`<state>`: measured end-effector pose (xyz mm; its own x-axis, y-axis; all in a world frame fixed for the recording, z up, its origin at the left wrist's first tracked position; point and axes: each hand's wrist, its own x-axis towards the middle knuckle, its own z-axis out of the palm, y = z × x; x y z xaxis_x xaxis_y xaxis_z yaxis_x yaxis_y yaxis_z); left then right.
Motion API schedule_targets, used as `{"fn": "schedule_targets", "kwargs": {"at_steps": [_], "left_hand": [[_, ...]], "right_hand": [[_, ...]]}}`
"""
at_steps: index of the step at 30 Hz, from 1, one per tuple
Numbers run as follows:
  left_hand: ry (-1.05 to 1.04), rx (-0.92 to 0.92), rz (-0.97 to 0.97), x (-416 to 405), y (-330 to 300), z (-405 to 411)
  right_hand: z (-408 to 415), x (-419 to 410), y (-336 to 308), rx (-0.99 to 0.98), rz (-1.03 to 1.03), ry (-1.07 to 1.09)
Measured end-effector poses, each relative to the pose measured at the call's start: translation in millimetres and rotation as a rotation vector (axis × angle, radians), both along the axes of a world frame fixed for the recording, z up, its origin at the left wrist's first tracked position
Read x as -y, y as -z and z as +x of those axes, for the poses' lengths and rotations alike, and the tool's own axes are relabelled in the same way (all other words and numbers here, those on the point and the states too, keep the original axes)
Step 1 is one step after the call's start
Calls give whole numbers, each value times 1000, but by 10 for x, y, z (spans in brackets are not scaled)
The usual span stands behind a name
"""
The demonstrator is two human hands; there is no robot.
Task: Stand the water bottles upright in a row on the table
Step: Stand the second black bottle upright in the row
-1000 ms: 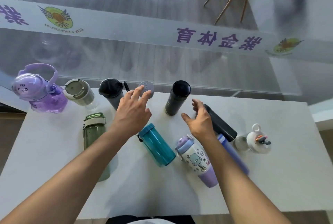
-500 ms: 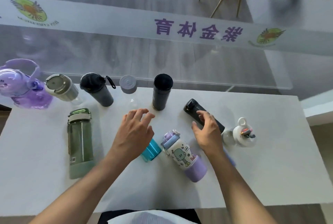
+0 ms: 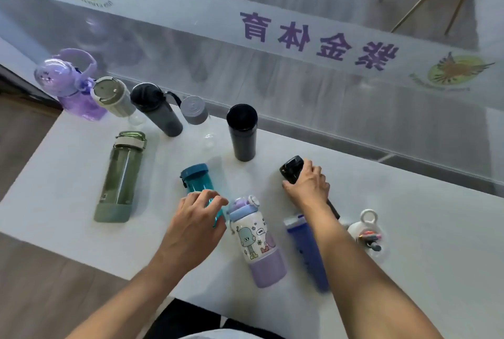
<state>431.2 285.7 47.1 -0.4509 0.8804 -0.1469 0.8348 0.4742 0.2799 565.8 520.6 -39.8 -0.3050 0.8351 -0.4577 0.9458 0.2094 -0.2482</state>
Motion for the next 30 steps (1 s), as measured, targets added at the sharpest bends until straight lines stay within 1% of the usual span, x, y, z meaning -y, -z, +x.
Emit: {"fn": "schedule_targets", "kwargs": {"at_steps": [4, 6, 9, 12, 15, 20, 30], "left_hand": [[-30, -15, -39, 40, 7, 22], [-50, -11, -41, 20, 14, -1], [-50, -6, -18, -38, 22, 2], [-4, -2, 9, -76, 39, 59], [-2, 18, 7, -80, 70, 91], [7, 23, -9, -55, 91, 84], [12, 29, -1, 8, 65, 60]], "right_hand": [[-32, -157, 106, -3, -25, -21], [-66, -204, 70, -77, -11, -2], [-94, -214, -124, -324, 63, 58], [-88, -213, -404, -577, 94, 122], [-49, -168, -540, -748, 110, 129], [19, -31, -476, -782, 80, 101], [-148, -6, -441, -834, 117, 45]]}}
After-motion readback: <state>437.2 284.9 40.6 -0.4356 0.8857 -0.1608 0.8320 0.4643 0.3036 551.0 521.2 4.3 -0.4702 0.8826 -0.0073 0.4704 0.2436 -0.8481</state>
